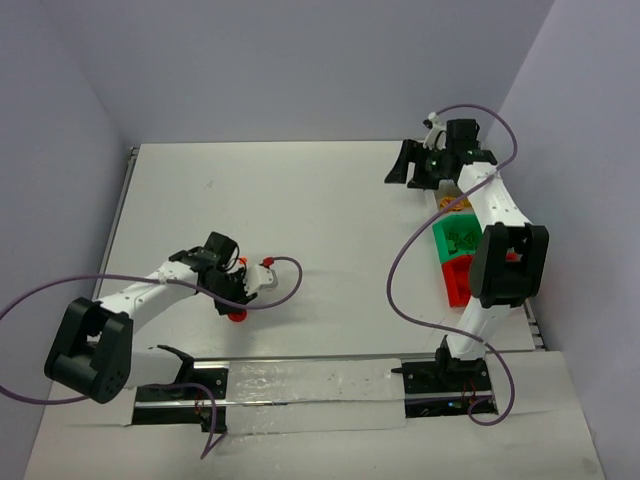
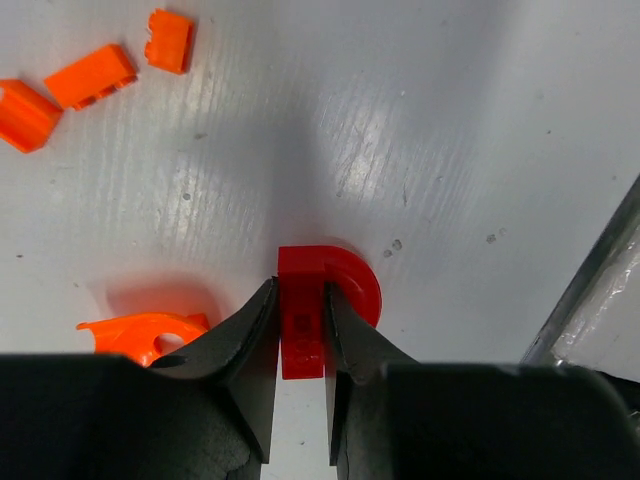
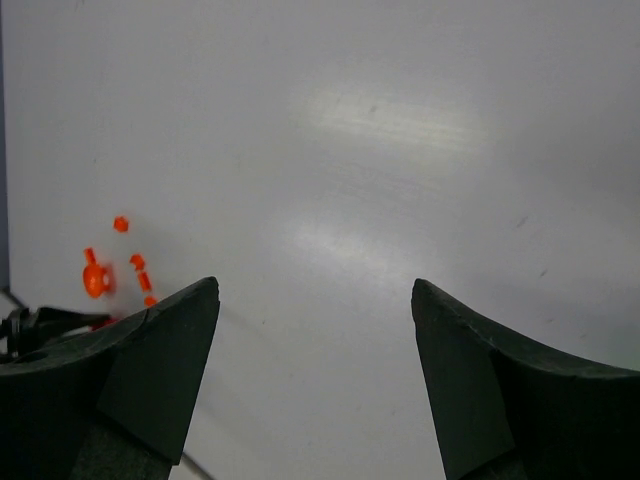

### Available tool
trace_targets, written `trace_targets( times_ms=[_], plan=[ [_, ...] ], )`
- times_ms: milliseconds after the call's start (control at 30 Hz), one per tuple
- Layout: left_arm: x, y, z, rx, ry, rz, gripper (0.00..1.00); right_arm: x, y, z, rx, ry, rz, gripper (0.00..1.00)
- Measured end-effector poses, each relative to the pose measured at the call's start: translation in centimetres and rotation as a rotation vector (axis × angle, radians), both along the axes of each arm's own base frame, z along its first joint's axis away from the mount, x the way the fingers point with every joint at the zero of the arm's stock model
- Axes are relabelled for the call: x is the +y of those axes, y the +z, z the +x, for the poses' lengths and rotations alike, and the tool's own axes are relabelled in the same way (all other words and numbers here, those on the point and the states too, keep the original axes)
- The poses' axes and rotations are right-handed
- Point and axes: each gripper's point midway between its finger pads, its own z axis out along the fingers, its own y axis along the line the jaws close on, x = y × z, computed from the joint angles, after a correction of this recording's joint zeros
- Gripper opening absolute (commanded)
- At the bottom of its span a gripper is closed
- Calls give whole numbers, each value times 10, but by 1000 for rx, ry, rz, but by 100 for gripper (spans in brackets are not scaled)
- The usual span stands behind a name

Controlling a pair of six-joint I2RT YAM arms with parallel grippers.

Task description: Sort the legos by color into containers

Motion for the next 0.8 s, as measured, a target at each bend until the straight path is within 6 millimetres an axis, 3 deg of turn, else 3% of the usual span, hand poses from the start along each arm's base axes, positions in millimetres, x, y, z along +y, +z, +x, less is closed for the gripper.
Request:
trace_targets(
  times_ms=[100,167,333,467,667,800],
  plan=[
    [-8,18,5,-59,7,-51,0,34,-11,-33,65,74,106,94],
    [-19,40,12,-119,17,-108,0,63,-17,-58,110,143,196,99],
    [-54,115,34,-294,40,-296,0,128,-34,-117,240,309,336,100],
    [-79,154,29,-359,12,-398,0,178,-19,-152,261,476,400,100],
    [-91,167,26,-354,24,-437,0,238,4,-205,262,705,422,98],
    [-96,166,25,-346,15,-431,0,263,19,-222,235,804,423,94]
  ],
)
